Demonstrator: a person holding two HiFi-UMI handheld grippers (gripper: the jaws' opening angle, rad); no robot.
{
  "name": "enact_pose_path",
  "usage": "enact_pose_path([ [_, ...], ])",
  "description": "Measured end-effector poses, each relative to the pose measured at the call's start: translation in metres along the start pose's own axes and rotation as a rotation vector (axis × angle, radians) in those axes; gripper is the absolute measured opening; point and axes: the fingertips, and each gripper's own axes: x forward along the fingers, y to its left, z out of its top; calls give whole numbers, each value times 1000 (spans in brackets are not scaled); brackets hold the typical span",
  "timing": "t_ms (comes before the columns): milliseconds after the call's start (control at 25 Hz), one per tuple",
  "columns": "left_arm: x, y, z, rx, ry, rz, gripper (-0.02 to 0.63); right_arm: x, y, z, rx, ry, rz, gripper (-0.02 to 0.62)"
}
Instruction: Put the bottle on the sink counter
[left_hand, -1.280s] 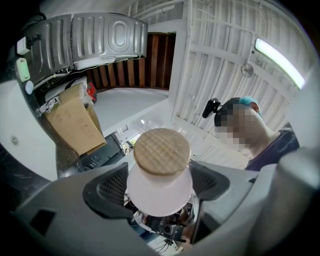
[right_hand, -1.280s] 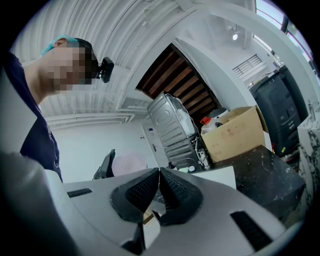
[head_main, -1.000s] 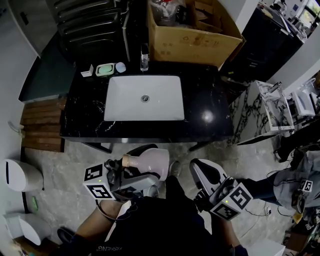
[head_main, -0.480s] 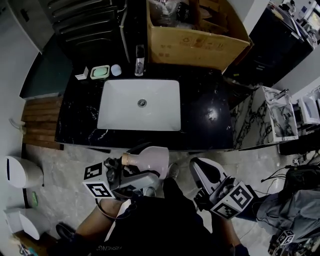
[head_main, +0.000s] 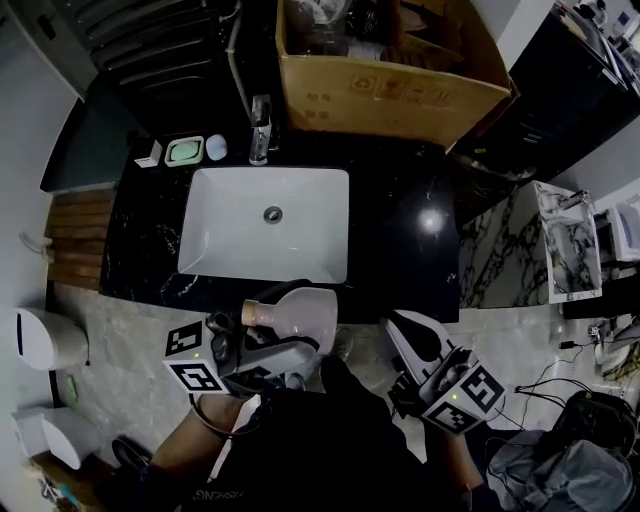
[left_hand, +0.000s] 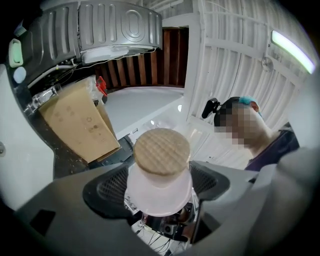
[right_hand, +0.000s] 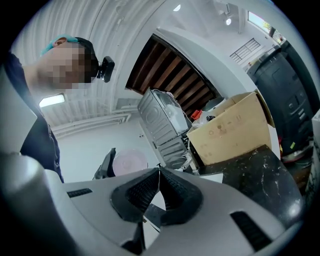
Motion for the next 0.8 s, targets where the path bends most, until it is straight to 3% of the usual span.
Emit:
enact_pose_path([
  [800, 78, 86, 17, 11, -27, 98, 382, 21, -110, 36, 51, 51, 60, 28],
])
